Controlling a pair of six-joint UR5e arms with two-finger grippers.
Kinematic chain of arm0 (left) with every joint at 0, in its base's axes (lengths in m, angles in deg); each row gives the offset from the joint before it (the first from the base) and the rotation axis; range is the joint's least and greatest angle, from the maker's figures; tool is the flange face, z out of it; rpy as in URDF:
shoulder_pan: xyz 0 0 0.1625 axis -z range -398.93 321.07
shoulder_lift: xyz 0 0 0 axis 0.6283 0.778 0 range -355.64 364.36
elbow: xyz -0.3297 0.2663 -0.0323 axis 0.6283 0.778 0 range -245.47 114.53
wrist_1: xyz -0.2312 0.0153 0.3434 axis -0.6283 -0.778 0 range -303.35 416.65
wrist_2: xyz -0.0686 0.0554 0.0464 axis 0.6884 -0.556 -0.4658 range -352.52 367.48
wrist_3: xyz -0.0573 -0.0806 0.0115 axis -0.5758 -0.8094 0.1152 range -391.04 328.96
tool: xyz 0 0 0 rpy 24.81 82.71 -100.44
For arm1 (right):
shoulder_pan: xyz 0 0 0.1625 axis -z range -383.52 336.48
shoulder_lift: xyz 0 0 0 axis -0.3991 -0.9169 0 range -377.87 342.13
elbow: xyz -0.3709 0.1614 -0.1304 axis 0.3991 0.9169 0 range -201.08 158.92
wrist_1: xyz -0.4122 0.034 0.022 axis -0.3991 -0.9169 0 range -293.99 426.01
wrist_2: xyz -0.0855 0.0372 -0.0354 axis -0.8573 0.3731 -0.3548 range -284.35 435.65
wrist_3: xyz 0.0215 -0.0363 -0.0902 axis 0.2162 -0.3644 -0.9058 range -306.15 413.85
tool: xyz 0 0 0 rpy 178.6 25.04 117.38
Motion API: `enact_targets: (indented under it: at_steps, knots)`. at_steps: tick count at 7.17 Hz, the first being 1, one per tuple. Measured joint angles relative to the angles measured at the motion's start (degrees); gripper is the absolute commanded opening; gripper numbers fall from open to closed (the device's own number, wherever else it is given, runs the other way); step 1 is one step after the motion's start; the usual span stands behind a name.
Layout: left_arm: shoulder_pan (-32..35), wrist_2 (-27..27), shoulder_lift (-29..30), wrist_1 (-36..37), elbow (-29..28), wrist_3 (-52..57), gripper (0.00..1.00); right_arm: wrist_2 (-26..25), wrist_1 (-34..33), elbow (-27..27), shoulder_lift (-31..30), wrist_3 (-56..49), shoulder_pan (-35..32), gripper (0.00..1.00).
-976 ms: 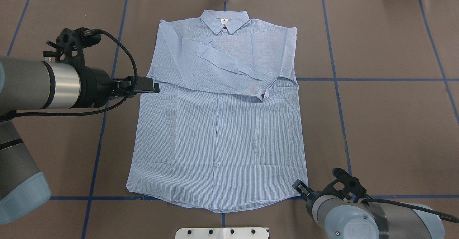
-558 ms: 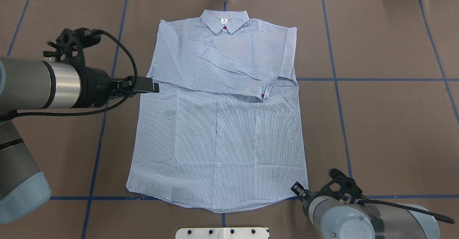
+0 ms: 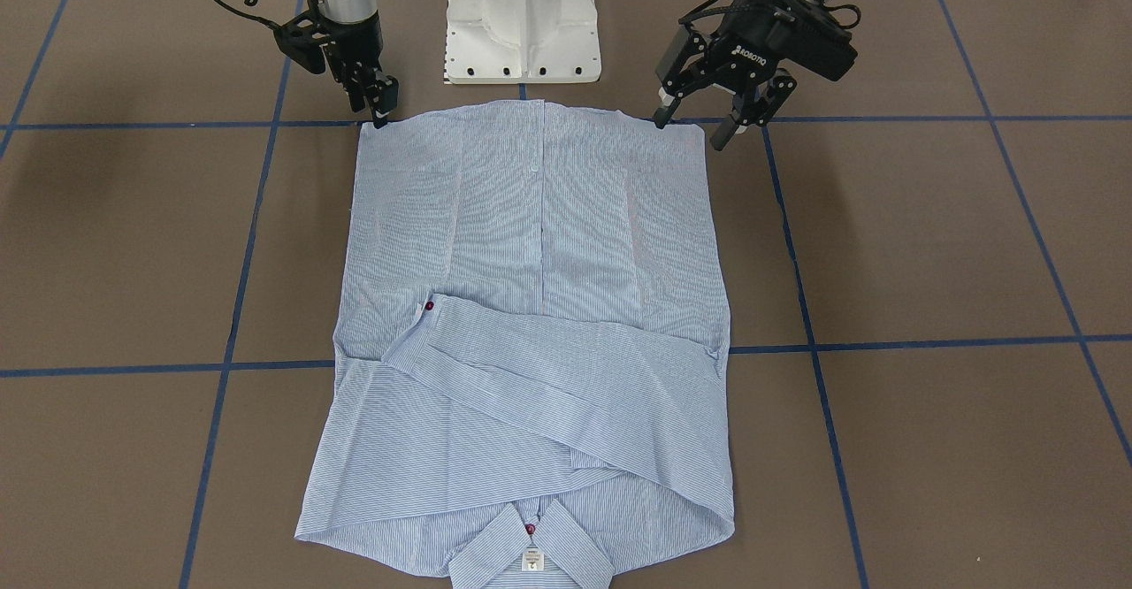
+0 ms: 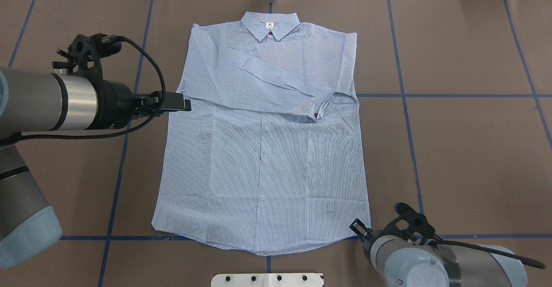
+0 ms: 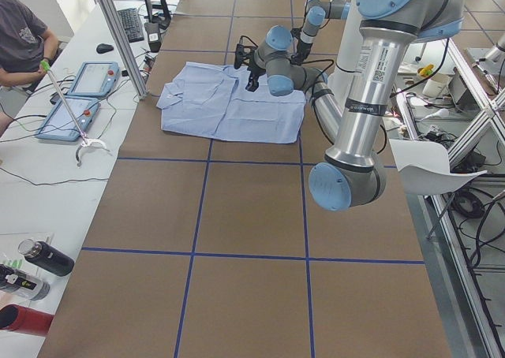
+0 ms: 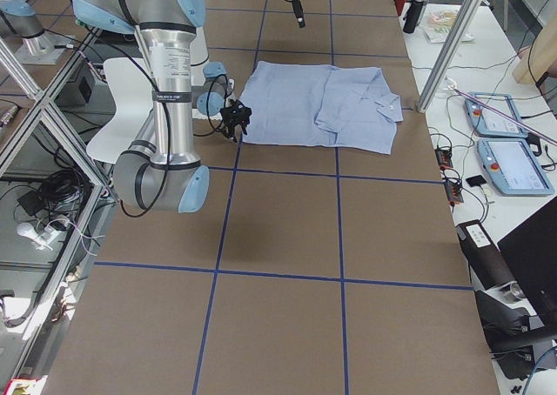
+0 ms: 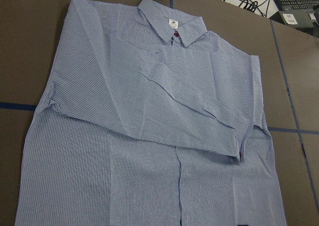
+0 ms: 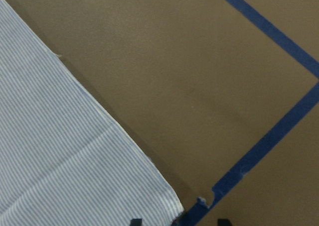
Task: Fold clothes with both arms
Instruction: 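Lower the left gripper toward the hem corner nearest it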
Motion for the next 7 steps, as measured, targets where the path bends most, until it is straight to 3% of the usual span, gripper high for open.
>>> enact_targets:
  at_steps: [5, 7]
  knots:
    - [0.0, 0.0, 0.0, 0.0, -0.2, 0.0, 0.85, -0.1, -0.1, 0.5, 0.3, -0.1, 0.1, 0.45]
    - [0.0, -0.1, 0.0, 0.0, -0.2, 0.0, 0.85, -0.3, -0.1, 0.5, 0.3, -0.1, 0.1, 0.45]
